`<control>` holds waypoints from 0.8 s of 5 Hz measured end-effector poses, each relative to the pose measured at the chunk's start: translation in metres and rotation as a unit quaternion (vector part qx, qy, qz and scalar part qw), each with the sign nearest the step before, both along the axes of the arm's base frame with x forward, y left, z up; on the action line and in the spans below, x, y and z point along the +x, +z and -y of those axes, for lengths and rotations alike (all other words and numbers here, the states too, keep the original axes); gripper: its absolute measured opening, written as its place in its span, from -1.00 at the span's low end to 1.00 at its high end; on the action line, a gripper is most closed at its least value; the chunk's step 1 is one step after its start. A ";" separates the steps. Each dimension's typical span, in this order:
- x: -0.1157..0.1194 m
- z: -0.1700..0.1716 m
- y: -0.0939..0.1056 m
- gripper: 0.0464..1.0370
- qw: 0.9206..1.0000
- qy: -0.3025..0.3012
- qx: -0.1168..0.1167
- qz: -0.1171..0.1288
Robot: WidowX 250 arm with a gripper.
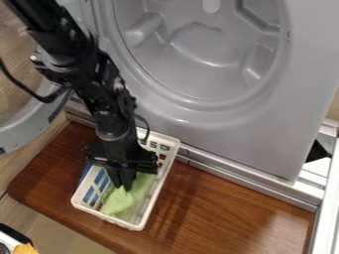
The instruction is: Put the green cloth inside the washing machine
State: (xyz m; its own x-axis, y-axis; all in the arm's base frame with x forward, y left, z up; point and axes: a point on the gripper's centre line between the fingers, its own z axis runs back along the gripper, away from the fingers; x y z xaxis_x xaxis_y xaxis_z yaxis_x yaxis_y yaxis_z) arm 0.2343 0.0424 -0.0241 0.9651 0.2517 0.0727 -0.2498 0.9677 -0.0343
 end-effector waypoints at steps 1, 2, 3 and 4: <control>-0.004 0.009 0.020 -0.97 1.000 -0.012 0.006 0.020; -0.001 0.022 0.044 -0.97 0.998 -0.022 0.000 0.057; 0.008 0.036 0.067 -0.97 0.995 -0.036 -0.017 0.089; 0.026 0.040 0.093 -0.97 0.990 -0.045 -0.025 0.129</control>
State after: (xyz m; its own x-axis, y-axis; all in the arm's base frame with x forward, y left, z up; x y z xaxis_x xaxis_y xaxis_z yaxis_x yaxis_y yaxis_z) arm 0.2598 0.0027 0.0694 0.9348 0.1756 0.3088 -0.1401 0.9811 -0.1338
